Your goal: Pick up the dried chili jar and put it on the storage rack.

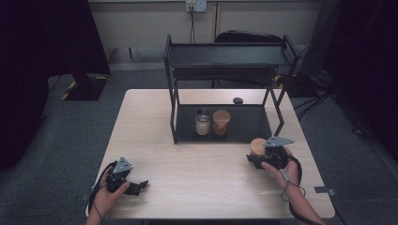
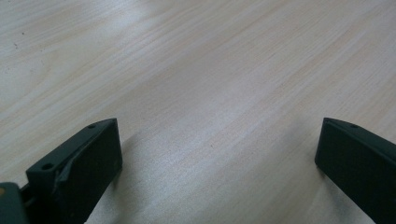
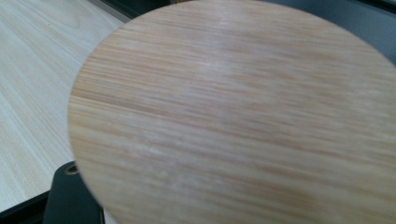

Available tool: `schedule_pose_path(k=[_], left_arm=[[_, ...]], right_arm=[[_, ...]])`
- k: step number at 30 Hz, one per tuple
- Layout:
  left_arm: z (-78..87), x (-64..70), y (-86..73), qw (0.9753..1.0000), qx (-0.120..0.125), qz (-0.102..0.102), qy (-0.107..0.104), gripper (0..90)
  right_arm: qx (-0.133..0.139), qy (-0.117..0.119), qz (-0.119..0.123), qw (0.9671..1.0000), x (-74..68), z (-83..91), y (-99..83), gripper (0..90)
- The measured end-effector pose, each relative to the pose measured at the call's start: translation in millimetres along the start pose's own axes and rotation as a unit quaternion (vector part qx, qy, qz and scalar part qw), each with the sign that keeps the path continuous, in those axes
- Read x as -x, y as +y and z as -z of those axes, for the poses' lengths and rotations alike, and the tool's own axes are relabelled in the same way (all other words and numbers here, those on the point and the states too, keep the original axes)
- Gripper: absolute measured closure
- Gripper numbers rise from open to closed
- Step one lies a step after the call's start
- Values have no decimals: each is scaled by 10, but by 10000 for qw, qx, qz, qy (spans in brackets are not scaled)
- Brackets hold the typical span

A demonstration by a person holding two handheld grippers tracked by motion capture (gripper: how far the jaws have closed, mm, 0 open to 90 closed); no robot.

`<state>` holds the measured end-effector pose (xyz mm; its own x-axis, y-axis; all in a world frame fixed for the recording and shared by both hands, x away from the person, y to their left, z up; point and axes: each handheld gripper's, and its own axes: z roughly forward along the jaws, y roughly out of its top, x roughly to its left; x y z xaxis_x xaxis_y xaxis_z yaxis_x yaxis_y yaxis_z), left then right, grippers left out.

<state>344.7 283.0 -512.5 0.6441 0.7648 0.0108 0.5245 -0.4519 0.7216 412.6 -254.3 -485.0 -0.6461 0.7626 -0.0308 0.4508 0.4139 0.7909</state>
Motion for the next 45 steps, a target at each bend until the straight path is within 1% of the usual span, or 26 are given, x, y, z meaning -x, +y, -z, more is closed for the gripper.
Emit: schedule_pose_path(k=[24,32,33,45], left_arm=[[0,0,0,10000,1,-1,0,1],[0,0,0,10000,0,-2,0,1],[0,0,0,10000,-1,0,0,1],[0,0,0,10000,0,-2,0,1]], right_arm=[[-10,-64,32,10000,21,-181,180,254],[10,-102,70,9999,25,-256,280,254],[-18,-116,117,9999,26,-279,309,254],[38,-68,134,9999,25,-392,442,254]])
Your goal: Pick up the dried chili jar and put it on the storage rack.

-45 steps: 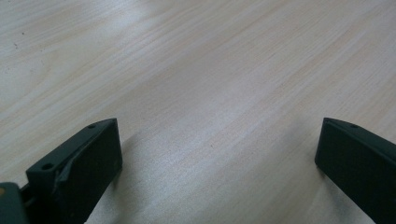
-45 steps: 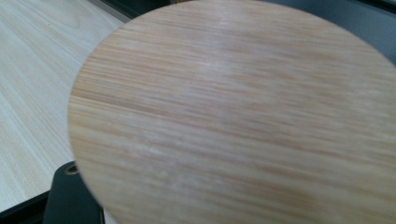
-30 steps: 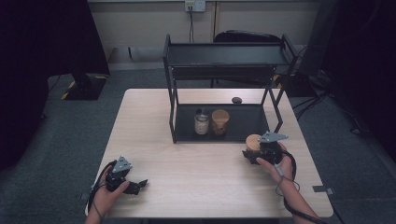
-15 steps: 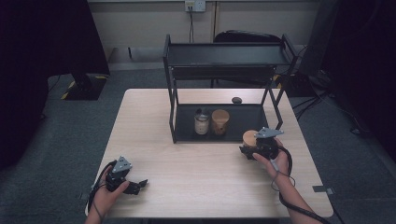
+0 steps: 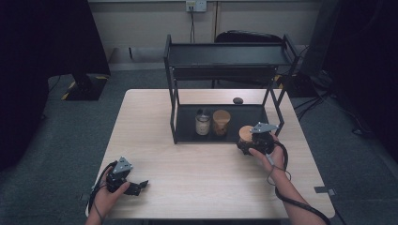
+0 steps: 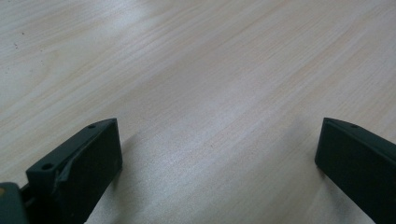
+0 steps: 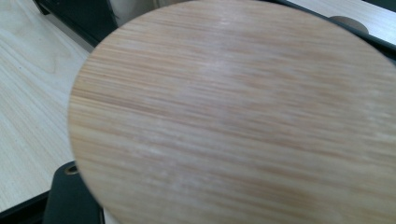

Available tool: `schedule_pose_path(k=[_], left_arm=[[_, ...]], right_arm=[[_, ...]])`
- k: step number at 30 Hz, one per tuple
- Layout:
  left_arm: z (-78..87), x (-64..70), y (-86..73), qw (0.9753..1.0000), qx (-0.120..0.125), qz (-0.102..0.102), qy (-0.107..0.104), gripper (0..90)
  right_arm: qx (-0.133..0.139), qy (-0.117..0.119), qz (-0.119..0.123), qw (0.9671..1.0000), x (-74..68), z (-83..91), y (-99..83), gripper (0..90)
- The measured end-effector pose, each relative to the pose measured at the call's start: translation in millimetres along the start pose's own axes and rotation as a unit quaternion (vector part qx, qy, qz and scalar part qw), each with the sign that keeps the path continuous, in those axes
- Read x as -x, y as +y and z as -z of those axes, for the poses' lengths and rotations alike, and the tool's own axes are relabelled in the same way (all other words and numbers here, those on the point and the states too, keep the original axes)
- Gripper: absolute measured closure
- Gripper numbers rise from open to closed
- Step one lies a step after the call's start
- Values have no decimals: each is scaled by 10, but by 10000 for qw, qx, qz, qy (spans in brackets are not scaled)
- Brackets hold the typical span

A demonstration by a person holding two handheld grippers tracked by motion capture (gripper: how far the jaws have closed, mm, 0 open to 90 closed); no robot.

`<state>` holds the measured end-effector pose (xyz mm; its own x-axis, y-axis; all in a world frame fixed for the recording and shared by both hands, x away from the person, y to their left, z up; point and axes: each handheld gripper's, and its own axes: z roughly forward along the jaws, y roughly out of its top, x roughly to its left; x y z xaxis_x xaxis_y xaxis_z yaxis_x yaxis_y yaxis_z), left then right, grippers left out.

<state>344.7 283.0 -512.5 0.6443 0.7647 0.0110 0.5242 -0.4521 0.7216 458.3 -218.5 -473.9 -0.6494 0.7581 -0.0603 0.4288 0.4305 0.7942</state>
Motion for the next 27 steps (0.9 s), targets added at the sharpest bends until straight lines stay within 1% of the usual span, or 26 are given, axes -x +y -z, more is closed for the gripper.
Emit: schedule_pose_path(k=[6,13,19,22,27], left_arm=[[0,-1,0,10000,-1,-6,1,1],[0,-1,0,10000,0,-6,1,1],[0,0,0,10000,1,1,0,1],[0,-1,0,10000,0,-6,1,1],[0,-1,0,10000,0,-7,1,1]], right_arm=[[11,8,-3,10000,10,-63,47,254],[32,-13,-76,10000,46,-135,90,254],[6,-55,-86,9999,74,-171,107,254],[40,-66,-136,9999,98,-184,127,254],[60,-101,-153,9998,129,-209,171,254]])
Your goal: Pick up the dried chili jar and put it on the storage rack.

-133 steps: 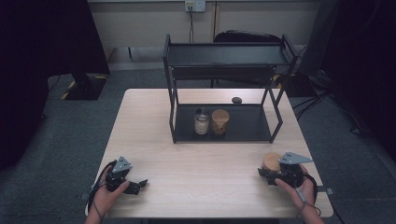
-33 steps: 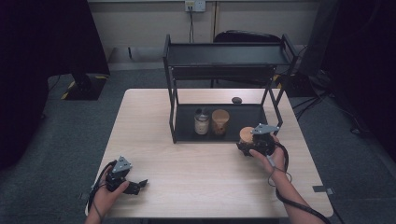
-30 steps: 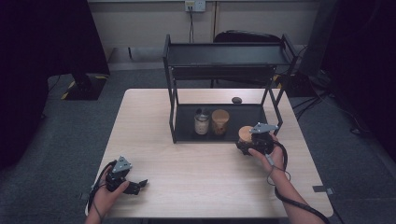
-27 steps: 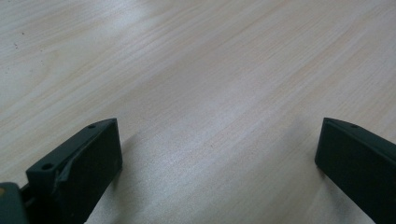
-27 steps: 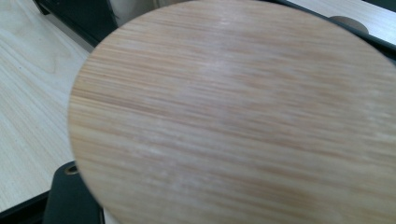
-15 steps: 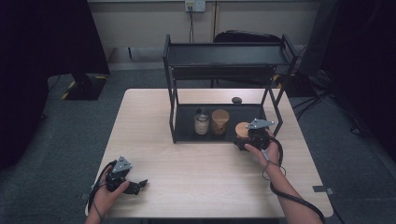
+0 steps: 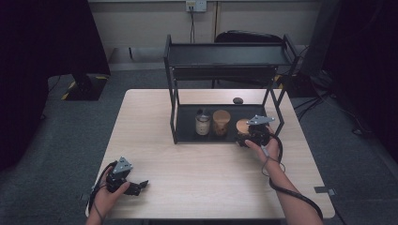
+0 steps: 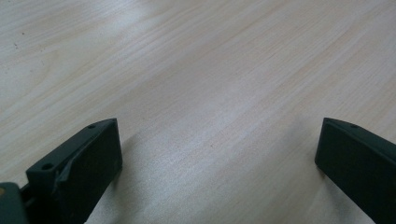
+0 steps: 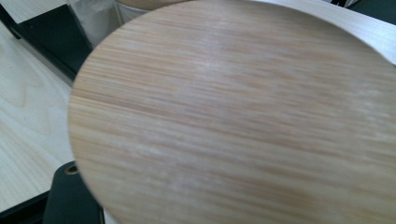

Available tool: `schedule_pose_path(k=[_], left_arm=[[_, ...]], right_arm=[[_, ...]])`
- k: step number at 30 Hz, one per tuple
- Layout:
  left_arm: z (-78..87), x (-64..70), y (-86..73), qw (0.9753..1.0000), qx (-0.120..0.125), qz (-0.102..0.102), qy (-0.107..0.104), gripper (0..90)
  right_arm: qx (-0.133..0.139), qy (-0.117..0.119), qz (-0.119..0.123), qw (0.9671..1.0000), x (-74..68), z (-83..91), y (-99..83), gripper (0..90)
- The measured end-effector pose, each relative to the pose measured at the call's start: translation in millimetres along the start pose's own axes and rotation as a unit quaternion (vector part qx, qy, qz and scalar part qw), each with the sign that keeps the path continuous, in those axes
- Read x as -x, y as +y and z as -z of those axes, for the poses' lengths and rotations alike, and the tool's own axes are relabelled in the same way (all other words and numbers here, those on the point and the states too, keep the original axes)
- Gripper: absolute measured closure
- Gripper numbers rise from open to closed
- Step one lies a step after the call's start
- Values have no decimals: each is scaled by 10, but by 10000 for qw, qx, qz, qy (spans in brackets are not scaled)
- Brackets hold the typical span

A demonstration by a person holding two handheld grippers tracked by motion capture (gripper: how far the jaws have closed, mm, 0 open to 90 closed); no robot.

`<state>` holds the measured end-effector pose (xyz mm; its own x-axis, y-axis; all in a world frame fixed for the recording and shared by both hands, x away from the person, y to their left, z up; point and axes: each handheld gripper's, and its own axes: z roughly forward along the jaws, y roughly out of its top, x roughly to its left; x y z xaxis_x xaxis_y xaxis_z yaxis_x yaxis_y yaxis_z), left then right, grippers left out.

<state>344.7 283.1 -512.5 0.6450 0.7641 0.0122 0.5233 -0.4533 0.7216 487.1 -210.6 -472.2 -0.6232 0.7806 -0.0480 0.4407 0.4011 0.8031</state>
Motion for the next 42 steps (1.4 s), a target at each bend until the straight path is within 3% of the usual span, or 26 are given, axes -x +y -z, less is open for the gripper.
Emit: schedule_pose_path(k=[14,42], left_arm=[[1,-3,0,10000,-10,-18,2,1],[1,-3,0,10000,-11,-19,2,1]], right_arm=[[4,-45,-101,9999,64,-138,42,254],[31,-474,-233,9986,251,-308,80,254]])
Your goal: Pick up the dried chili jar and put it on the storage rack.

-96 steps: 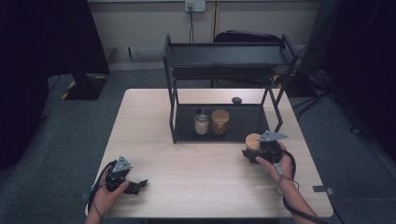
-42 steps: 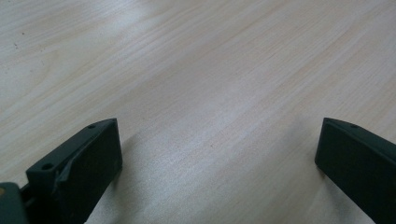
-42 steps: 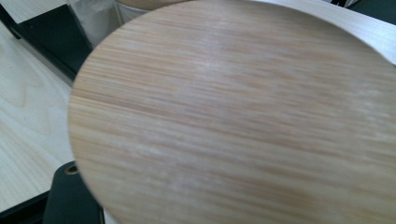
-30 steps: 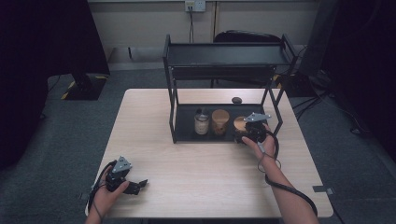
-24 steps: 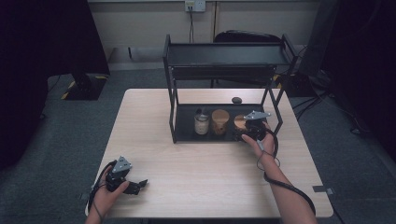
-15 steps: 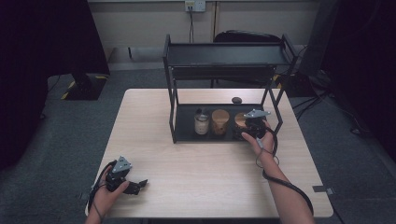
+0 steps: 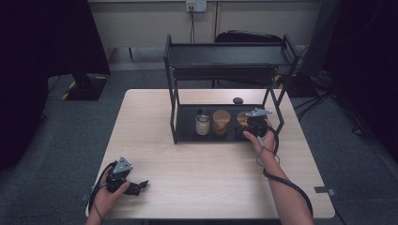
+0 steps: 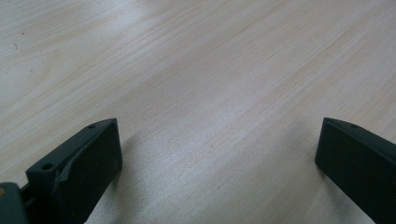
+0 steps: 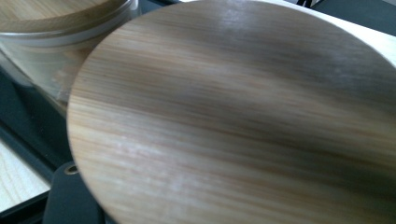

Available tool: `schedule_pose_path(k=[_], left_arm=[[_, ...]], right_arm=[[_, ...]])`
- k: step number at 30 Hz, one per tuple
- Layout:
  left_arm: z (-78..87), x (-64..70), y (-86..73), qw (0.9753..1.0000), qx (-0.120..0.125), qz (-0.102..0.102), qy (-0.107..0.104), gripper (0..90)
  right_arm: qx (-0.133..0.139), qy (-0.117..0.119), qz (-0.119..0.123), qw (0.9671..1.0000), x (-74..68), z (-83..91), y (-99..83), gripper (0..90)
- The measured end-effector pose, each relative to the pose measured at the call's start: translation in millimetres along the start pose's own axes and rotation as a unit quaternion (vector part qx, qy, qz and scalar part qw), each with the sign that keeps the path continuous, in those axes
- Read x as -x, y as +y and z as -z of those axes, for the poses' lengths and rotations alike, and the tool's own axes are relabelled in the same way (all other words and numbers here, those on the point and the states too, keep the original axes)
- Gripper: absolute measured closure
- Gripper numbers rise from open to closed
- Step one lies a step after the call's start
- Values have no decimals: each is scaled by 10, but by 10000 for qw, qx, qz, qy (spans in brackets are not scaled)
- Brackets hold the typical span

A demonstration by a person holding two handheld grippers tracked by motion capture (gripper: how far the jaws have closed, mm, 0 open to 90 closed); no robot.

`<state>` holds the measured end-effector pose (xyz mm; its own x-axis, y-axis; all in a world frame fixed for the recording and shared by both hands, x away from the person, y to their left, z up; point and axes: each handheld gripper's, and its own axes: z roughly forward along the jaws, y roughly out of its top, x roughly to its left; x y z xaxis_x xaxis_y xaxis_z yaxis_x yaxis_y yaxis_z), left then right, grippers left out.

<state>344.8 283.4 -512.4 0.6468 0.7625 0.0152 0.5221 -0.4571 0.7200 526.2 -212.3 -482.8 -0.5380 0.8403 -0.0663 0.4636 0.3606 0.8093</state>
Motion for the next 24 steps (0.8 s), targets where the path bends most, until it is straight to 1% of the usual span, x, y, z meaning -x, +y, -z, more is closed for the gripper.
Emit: schedule_pose_path(k=[4,7,10,21,24], left_arm=[[0,0,0,10000,0,0,0,1],[0,0,0,10000,1,1,0,1],[0,0,0,10000,-1,0,0,1],[0,0,0,10000,0,2,-1,1],[0,0,0,10000,0,1,-1,1]], right_arm=[[0,-20,5,10000,-5,-21,1,254],[-63,-32,32,10000,-5,-37,-4,254],[-48,-31,-17,10000,-1,-43,-3,254],[-16,-53,-52,10000,-1,-101,26,254],[-5,-48,-111,9999,3,-112,29,254]])
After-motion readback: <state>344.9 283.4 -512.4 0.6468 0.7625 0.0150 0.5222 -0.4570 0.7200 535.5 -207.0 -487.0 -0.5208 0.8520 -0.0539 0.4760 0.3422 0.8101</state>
